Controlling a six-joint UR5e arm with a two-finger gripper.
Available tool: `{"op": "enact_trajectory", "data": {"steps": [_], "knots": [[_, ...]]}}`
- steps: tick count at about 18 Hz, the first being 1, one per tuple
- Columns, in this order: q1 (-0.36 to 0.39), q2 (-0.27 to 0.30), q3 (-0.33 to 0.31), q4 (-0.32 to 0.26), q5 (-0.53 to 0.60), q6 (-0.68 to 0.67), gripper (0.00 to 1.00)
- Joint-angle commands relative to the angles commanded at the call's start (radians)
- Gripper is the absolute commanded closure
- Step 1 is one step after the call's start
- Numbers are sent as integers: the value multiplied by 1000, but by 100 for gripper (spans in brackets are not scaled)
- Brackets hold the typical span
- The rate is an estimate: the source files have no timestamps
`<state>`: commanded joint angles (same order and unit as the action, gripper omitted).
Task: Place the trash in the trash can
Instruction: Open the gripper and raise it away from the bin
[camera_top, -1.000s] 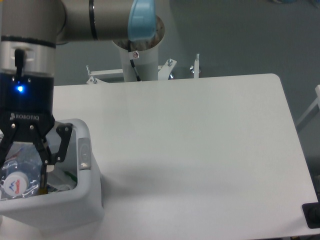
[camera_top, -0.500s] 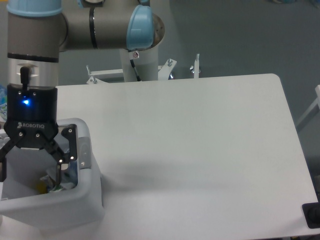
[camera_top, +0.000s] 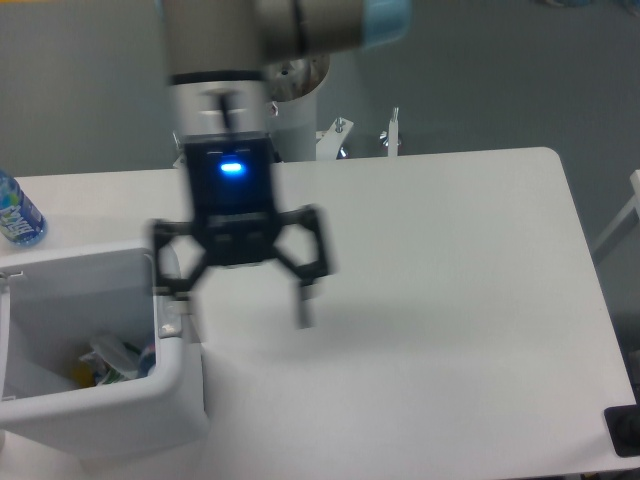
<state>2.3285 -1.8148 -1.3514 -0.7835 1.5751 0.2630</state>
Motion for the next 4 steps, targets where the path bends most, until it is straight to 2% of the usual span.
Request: {"op": "enact_trajectory", "data": {"steps": [2,4], "knots": [[8,31,-34,-113,37,141,0],[14,43,-55,-160,48,225,0]]}}
